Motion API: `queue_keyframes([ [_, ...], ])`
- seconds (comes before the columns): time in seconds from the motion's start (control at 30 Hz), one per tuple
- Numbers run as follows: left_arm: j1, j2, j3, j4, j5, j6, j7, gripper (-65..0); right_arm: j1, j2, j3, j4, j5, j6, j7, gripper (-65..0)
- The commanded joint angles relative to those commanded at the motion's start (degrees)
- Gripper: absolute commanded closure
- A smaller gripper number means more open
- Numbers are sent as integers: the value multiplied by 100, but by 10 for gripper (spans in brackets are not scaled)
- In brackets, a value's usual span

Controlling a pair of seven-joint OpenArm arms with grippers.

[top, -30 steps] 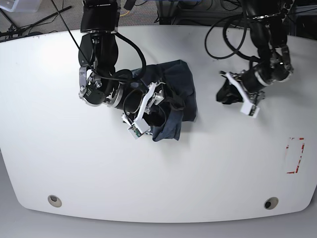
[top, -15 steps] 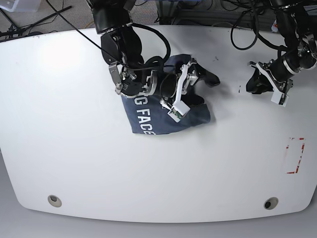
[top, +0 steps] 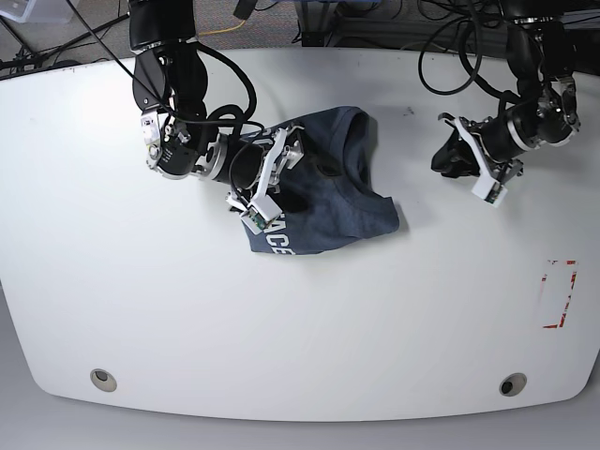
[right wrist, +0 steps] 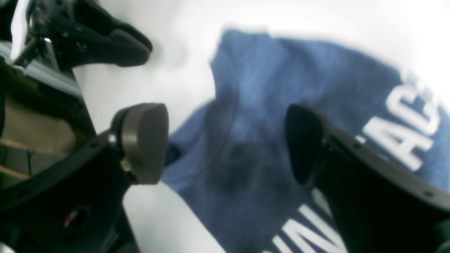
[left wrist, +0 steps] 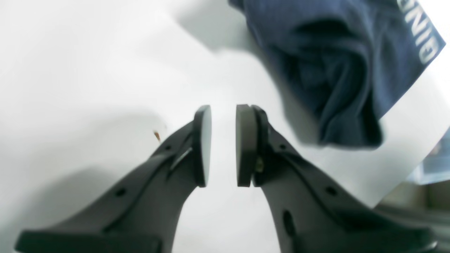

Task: Fold the T-shirt properly
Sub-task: 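Grasp the bundled shirt with both grippers and flatten it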

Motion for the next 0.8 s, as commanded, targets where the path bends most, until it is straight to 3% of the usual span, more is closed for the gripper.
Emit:
queue_keyframes([
  [0.13, 9, 0, 396, 325, 545, -9, 0, -113, 132, -176, -167, -747, -193, 0, 273, -482],
  [0.23, 9, -18, 554, 492, 738, -9, 0, -113, 290, -404, -536, -1108, -738, 0, 519, -482],
  [0.33, -9, -18, 712, 615, 747, -9, 0, -113, 387, -580, -703, -1020, -1134, 0, 527, -482],
  [0.43, -79, -9, 1002, 668, 756, -9, 0, -113, 378, -580, -369, -598, -1187, 0, 519, -482],
  [0.57, -290, 0, 1459, 668, 756, -9, 9, -113, 615, -360, 519, -290, -1178, 18, 132, -482],
  [0.7, -475, 18, 1899, 659, 765, -9, 0, -113, 1081, 79, 738, -545, -1178, 18, 9, -482],
  [0.8, -563, 44, 2110, 633, 765, -9, 0, -113, 1486, 167, 730, -993, -1196, 18, 9, -482],
])
